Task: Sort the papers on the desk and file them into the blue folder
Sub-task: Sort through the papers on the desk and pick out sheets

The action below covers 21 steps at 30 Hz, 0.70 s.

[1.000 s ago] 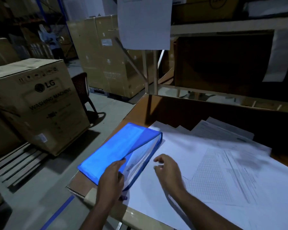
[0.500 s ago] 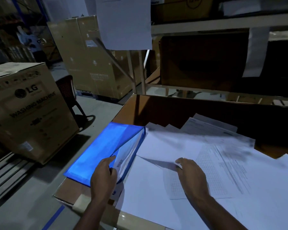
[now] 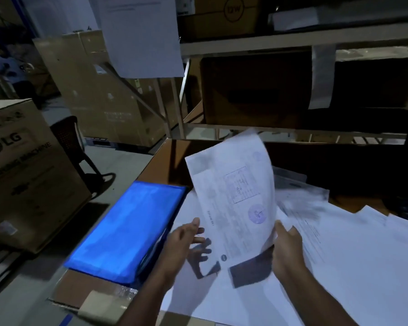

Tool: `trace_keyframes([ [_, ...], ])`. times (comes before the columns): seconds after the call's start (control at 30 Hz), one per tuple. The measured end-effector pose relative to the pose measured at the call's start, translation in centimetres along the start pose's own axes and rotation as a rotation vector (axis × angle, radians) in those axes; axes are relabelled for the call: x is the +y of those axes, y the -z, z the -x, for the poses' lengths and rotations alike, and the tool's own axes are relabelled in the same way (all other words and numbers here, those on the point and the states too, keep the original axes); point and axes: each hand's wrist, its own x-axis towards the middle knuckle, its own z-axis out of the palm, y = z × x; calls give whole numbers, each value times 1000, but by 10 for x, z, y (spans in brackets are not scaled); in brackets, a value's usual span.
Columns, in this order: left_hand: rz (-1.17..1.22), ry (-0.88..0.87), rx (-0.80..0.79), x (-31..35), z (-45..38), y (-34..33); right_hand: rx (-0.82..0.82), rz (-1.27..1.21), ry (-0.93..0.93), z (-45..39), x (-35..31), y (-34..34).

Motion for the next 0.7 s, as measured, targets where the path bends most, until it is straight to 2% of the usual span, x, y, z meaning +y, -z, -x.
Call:
trace_keyframes([
  [0.03, 86, 52, -84, -2, -1, -11, -2, 58, 2, 2, 4, 4],
  [0.1, 156, 51, -152, -6, -1, -26, -23, 140, 9, 8, 10, 11],
  [0.2, 224, 27, -51, -15, -7, -34, -65, 316, 58, 12, 13, 24],
  [0.3, 120, -19, 110, -22, -16, -23, -199, 822, 387, 19, 12, 39],
  [0.37, 42, -48, 196, -24, -19, -9, -317, 978, 633, 22, 16, 47],
  [0.4, 15, -51, 236, -25, -21, 0, -391, 1021, 698, 22, 21, 50],
  [0.47, -39, -40, 286, -28, -24, 21, -482, 1172, 683, 20, 32, 55],
  [0.53, -66, -33, 308, -31, -25, 40, -491, 1270, 646, 19, 40, 58],
  [0.7, -52, -47, 371, -31, -17, 64, -407, 1206, 713, 19, 43, 61],
])
